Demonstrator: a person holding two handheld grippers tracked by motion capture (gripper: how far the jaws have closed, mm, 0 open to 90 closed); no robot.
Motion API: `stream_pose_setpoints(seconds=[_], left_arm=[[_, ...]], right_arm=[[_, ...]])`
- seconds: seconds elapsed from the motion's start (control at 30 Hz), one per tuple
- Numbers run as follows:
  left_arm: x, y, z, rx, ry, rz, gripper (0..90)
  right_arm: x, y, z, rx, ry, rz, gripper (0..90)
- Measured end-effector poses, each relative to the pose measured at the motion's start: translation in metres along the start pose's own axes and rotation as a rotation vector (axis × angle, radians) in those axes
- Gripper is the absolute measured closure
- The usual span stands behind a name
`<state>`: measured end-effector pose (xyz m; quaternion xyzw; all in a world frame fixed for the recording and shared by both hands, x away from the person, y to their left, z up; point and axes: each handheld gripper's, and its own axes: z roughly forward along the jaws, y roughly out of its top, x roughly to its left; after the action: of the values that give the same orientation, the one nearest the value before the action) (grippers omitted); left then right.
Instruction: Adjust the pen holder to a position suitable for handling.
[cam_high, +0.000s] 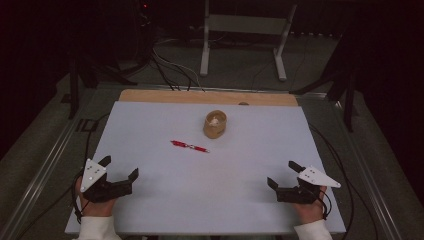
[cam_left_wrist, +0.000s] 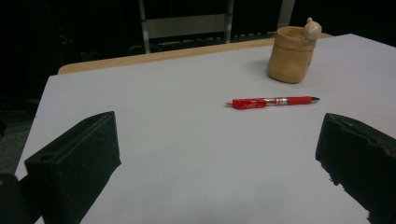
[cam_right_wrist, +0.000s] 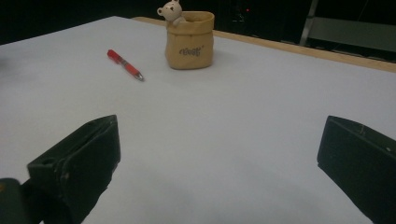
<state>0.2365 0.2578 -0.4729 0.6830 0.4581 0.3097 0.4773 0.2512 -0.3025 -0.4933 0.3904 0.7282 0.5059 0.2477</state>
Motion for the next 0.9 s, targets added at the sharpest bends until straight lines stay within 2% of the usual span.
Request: stream_pose_setpoints(seconds=[0.27, 0.4, 0.7, 0.9], left_arm=[[-0.001, -0.001, 0.001, 0.005, -0.001, 0.005, 0.4], [-0.001, -0.002, 0.002, 0.005, 0.002, 0.006, 0.4], [-0.002, -0.001, 0.003, 0.027, -0.029, 0.015, 0.4], [-0.002, -0.001, 0.004, 0.040, -0.047, 0.022, 0.5]], right_arm=[[0.000, 0.000, 0.000, 0.000, -0.002, 0.005, 0.0], [-0.001, 0.001, 0.001, -0.009, 0.007, 0.032, 0.0], [-0.001, 0.004, 0.003, -0.013, 0.007, 0.041, 0.0], [0.000, 0.013, 0.006, -0.005, 0.010, 0.023, 0.0]])
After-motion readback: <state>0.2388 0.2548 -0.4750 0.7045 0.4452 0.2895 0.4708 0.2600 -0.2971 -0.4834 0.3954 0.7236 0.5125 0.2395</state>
